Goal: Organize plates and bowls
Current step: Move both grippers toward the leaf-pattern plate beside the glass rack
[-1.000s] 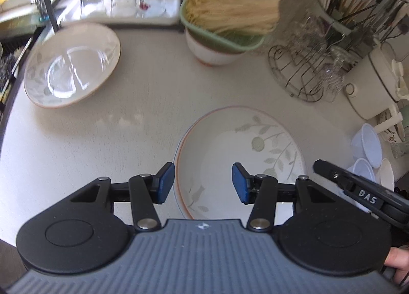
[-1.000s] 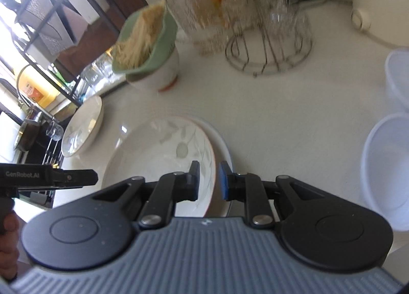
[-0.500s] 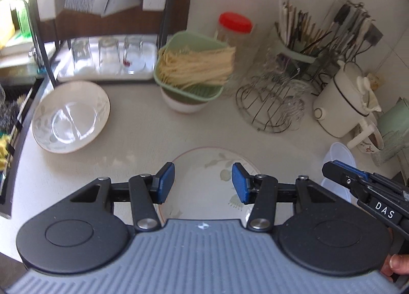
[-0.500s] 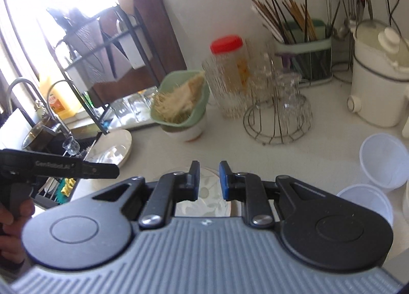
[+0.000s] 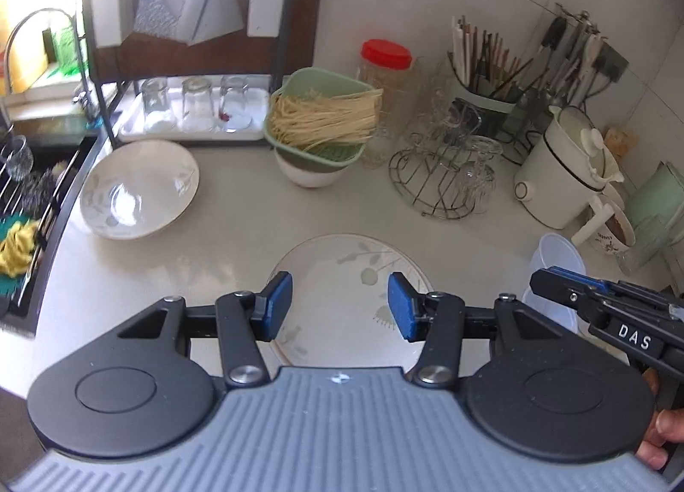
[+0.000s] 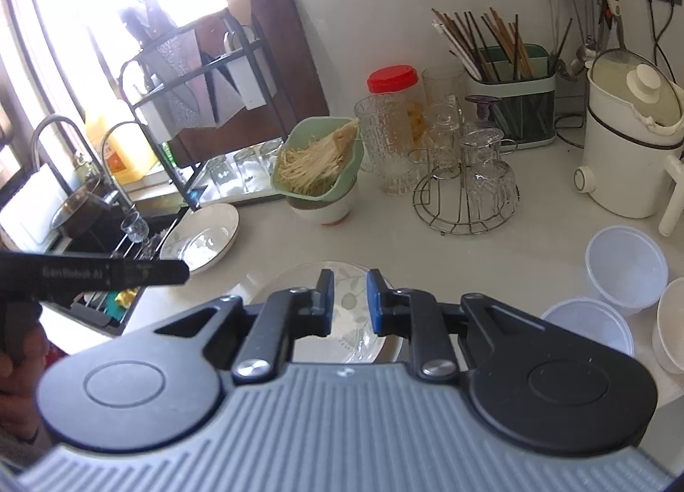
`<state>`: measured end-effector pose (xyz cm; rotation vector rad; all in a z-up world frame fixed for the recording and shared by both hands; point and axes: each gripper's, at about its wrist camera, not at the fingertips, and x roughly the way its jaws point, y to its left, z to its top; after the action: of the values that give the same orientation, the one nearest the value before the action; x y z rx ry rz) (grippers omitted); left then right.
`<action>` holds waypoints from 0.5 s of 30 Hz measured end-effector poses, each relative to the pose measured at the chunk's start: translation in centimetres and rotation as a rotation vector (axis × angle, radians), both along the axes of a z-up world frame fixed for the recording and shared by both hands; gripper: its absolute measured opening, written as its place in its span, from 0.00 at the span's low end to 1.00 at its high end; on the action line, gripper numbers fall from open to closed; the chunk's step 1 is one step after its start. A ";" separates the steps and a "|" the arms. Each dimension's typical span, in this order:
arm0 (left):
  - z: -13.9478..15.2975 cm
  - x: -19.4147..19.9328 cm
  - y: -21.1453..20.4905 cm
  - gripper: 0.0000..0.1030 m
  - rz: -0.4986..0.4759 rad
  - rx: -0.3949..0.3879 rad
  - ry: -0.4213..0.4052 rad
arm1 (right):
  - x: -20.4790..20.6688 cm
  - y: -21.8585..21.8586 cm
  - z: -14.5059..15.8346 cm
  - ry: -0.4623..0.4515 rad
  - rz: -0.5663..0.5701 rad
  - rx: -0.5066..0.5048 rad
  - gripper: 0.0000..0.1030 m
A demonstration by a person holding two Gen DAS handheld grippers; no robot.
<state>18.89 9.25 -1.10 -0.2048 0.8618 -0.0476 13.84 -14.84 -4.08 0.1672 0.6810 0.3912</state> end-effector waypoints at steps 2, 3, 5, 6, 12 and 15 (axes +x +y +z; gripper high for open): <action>-0.1 -0.1 0.1 0.53 0.015 -0.009 0.005 | -0.2 0.1 0.0 -0.006 0.009 -0.013 0.20; -0.2 -0.1 0.1 0.53 0.018 -0.013 0.006 | -0.3 0.1 0.0 -0.007 0.016 -0.016 0.20; -0.2 -0.2 -0.1 0.53 0.019 -0.003 0.013 | -0.3 0.2 0.0 -0.009 0.026 -0.022 0.20; -0.2 -0.2 -0.2 0.53 0.022 -0.002 0.015 | -0.3 0.2 0.0 -0.009 0.027 -0.023 0.20; -0.1 -0.9 0.7 0.53 0.064 0.026 0.030 | -0.1 1.1 -0.1 -0.010 0.069 -0.022 0.20; -0.2 -1.0 2.0 0.53 0.103 0.016 0.047 | 0.1 2.0 -0.2 -0.006 0.106 -0.022 0.20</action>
<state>17.94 11.29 -1.27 -0.2359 0.8970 0.0606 13.91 -12.82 -4.31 0.1095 0.6902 0.4851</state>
